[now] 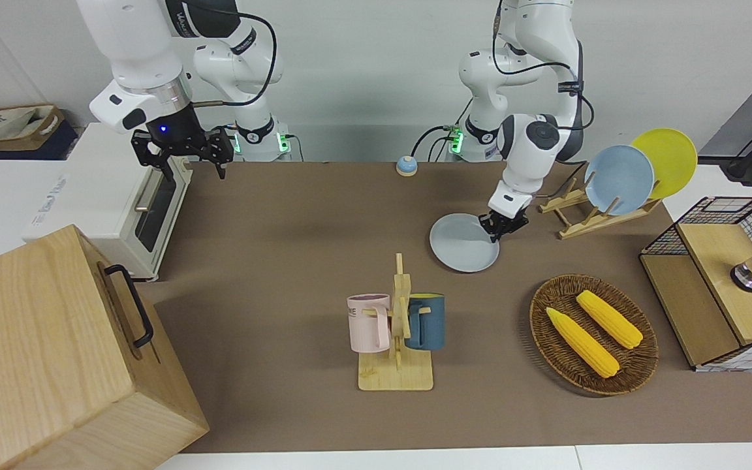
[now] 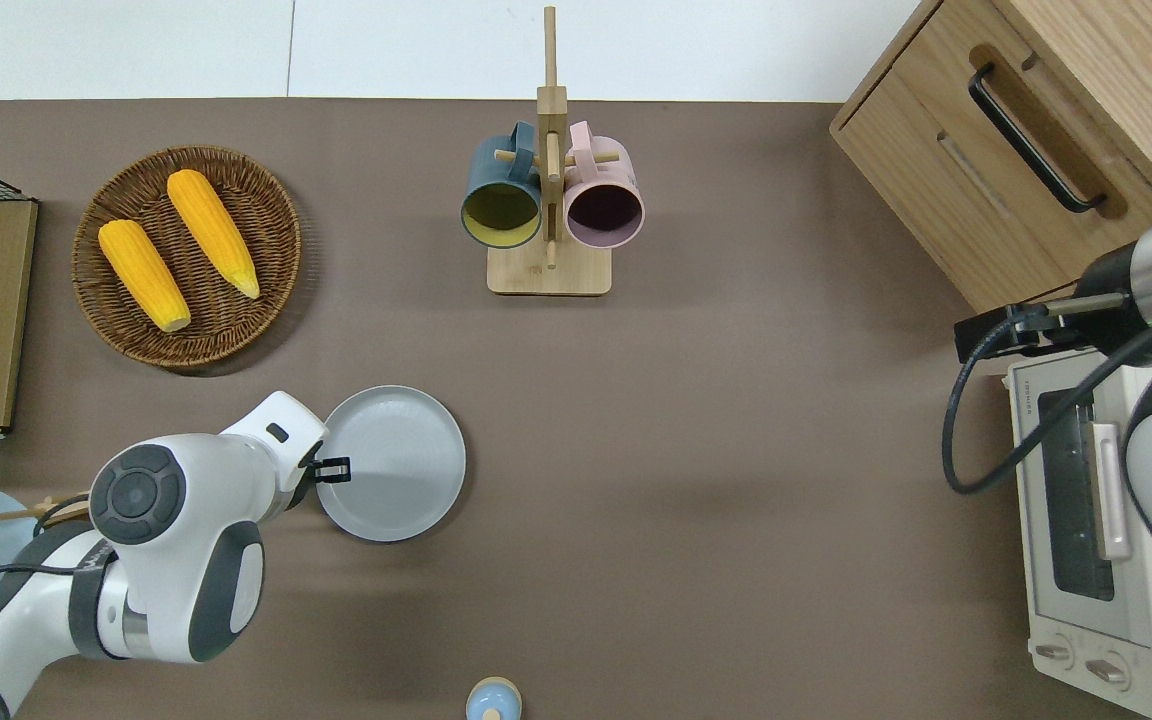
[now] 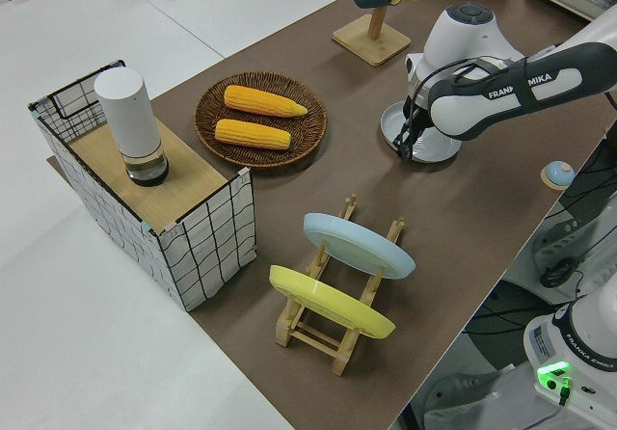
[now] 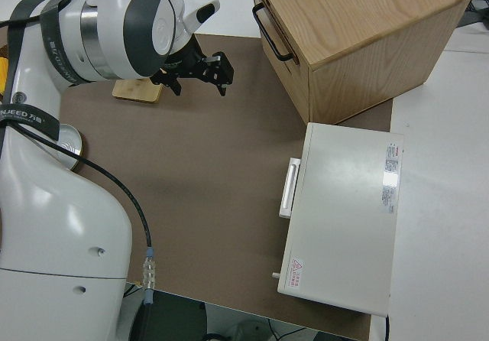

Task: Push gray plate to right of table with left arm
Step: 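Push the gray plate across the table away from the basket with the left gripper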

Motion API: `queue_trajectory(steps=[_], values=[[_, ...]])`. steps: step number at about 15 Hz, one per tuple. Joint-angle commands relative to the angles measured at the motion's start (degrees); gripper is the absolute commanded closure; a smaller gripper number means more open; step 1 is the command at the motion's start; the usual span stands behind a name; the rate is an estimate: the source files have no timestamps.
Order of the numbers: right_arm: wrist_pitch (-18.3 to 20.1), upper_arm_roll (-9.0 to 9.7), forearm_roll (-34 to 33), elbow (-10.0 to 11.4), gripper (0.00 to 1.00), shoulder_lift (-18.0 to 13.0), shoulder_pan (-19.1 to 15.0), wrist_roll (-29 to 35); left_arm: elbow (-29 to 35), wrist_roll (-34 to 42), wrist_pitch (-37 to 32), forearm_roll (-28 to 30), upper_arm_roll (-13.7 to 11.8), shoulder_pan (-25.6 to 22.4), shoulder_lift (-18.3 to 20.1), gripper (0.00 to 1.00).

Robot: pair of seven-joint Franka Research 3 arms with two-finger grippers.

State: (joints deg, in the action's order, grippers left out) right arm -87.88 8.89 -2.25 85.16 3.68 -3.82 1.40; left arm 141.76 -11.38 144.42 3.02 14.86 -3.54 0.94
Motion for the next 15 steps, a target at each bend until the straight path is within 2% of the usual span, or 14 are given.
queue_trajectory(steps=[1, 10, 15], values=[[0.6, -0.01, 0.4, -0.08, 0.017, -0.34, -0.04, 0.18, 0.71, -4.78, 1.04, 0.23, -0.44, 4.06, -1.82, 1.0], [0.6, -0.01, 0.4, -0.08, 0.017, -0.34, -0.04, 0.18, -0.6, -17.26, 1.21, 0.23, -0.36, 14.16, -2.78, 1.0], [0.6, -0.01, 0.4, -0.08, 0.017, -0.34, -0.04, 0.18, -2.27, -24.38, 2.27, 0.23, -0.44, 19.7, -4.62, 1.0]])
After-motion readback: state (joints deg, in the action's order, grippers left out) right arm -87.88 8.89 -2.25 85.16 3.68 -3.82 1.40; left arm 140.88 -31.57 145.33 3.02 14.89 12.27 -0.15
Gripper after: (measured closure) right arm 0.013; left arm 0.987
